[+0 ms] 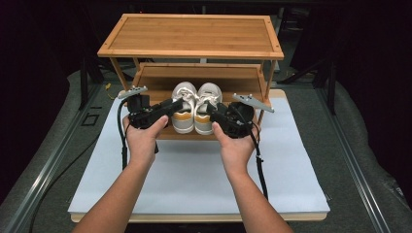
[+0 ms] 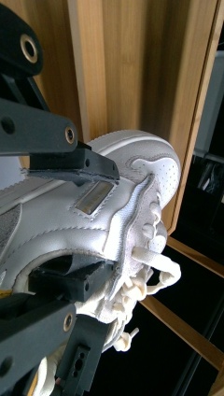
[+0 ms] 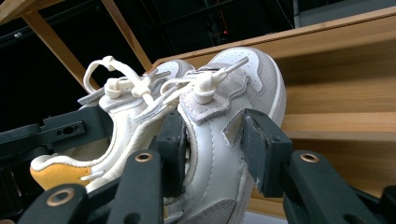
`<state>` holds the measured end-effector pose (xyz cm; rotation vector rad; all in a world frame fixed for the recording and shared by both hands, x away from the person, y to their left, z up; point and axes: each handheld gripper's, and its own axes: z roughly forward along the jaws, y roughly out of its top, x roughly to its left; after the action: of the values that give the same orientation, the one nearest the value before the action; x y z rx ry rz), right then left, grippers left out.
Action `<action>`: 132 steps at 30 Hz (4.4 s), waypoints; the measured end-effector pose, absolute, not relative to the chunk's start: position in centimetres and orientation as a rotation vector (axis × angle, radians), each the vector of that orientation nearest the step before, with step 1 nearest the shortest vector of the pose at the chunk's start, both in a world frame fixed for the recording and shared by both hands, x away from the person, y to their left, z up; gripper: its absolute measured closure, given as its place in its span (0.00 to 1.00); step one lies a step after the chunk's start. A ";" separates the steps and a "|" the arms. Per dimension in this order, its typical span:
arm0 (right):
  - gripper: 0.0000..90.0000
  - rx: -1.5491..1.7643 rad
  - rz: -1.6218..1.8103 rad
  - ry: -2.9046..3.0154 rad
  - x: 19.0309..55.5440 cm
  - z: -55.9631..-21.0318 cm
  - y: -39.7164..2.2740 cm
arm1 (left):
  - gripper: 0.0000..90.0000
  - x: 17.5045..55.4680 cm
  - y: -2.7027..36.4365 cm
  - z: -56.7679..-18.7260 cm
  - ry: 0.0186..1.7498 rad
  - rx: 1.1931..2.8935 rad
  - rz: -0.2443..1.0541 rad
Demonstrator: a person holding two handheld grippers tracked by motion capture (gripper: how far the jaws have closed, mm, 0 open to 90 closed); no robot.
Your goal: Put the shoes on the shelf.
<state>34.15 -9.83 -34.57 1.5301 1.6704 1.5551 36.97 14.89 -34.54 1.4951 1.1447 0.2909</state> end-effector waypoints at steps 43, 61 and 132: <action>0.68 1.572 1.559 1.685 41.5 -35.0 -10.0 | 0.62 44.1 14.7 -34.8 1.196 1.519 0.259; 0.68 1.647 1.536 1.679 43.3 -36.0 -10.4 | 0.62 45.8 14.5 -36.1 1.212 1.536 0.233; 0.89 1.432 1.517 1.765 39.6 -35.0 -12.1 | 0.87 41.9 17.4 -35.4 1.132 1.530 0.265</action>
<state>39.55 -12.14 -34.97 1.4316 1.7646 1.5166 41.92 17.36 -35.43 1.5300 1.1315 0.2645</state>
